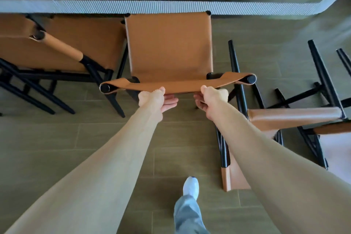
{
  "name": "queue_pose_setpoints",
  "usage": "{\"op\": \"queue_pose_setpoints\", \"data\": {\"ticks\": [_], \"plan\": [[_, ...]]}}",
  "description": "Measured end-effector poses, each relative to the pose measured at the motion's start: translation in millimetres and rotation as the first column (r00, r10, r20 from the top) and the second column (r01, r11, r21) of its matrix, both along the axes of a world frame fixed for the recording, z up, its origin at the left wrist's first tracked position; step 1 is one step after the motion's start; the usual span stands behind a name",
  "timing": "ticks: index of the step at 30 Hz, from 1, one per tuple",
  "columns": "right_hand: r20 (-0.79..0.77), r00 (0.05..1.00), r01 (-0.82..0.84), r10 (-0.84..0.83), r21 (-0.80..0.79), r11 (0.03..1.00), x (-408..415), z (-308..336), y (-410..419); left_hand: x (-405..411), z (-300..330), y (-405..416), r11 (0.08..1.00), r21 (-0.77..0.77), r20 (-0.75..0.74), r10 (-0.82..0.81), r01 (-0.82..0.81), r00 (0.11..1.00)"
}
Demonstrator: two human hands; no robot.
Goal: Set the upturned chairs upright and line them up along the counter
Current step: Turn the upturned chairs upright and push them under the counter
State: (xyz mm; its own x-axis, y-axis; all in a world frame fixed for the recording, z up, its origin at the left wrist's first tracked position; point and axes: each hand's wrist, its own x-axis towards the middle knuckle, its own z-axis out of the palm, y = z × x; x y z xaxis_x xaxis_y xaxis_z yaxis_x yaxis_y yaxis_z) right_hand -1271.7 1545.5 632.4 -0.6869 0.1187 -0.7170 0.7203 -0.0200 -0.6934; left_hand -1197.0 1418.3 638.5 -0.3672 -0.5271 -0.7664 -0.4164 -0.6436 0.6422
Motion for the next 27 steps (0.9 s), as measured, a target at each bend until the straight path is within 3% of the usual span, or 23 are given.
{"op": "queue_pose_setpoints", "data": {"ticks": [6, 13, 23, 27], "plan": [[-0.088, 0.990, -0.094, 0.106, 0.136, 0.986, -81, 10, -53, -81, 8, -56, 0.991, -0.074, 0.031, -0.105, 0.107, 0.994], [-0.108, 0.986, -0.106, 0.127, 0.184, 0.977, -153, 10, -99, -152, 9, -104, 0.981, -0.098, 0.048, -0.166, 0.170, 0.985], [-0.076, 0.985, -0.127, 0.155, 0.286, 0.950, -176, 1, -111, -178, 12, -124, 0.977, -0.048, 0.098, -0.201, 0.207, 0.975], [-0.031, 0.954, -0.274, 0.299, 0.321, 0.907, -171, 17, -97, -174, 22, -110, 0.927, -0.180, 0.212, -0.290, 0.329, 0.933]]}}
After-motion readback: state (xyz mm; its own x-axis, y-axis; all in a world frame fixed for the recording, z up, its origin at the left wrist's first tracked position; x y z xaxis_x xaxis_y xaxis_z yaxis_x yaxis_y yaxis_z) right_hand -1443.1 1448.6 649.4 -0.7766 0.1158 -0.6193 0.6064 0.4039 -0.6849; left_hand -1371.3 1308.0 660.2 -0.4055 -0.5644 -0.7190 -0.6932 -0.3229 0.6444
